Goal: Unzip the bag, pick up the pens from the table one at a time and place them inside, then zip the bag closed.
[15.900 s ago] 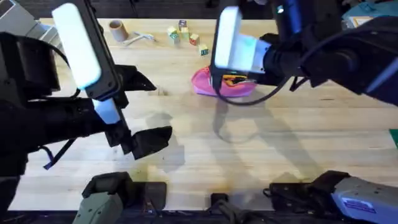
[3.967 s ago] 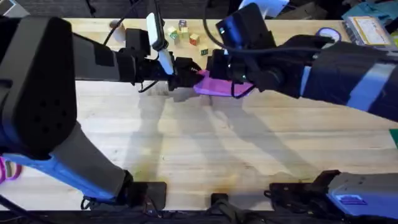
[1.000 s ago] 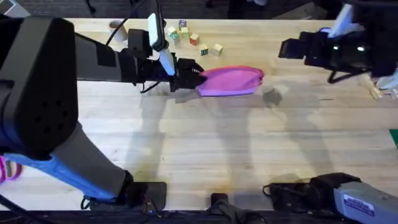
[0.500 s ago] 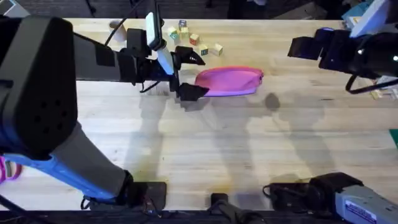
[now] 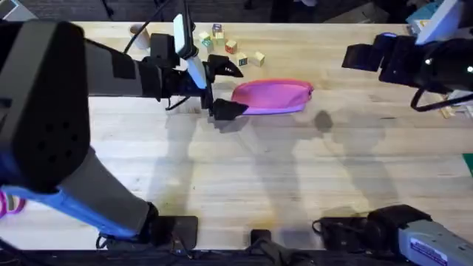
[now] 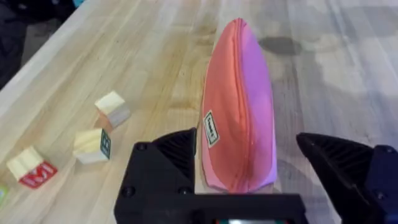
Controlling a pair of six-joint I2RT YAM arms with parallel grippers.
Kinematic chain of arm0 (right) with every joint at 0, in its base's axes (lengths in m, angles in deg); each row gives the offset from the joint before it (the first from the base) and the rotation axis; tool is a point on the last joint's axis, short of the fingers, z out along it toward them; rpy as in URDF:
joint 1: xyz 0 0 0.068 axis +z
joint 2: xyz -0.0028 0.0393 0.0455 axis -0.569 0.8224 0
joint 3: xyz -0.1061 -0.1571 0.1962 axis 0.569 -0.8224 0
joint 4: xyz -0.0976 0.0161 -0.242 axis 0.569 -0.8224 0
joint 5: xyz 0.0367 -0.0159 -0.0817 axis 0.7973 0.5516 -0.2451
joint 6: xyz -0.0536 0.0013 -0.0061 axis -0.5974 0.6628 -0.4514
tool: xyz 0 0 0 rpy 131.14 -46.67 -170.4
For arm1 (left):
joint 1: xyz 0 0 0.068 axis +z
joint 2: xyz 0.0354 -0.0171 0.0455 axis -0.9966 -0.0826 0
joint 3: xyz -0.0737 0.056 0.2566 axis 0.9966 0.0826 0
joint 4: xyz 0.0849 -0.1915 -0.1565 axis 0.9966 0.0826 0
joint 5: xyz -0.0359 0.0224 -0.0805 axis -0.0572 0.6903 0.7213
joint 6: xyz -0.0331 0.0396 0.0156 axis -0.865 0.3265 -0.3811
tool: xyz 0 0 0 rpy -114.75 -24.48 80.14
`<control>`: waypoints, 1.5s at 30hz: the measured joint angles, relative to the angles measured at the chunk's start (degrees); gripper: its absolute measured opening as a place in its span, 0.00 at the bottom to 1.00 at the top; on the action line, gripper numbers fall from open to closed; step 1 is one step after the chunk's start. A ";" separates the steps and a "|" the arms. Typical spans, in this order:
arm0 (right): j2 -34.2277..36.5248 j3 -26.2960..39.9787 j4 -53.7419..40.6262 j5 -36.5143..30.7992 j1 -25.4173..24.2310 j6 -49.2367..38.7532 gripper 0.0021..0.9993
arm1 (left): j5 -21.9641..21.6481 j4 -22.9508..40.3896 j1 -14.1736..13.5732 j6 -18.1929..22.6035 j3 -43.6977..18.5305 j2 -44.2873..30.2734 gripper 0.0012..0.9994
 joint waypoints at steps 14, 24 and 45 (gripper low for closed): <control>-0.01 0.00 -0.82 0.00 0.00 0.00 1.00 | -13.77 24.40 0.00 -0.02 0.00 22.64 0.99; -0.02 0.00 -5.06 0.00 0.00 -0.02 1.00 | -26.95 39.63 0.00 -8.61 0.00 41.11 0.99; -18.49 0.00 -18.93 12.27 0.04 -8.03 1.00 | -37.52 49.13 0.00 -44.82 0.00 61.30 0.99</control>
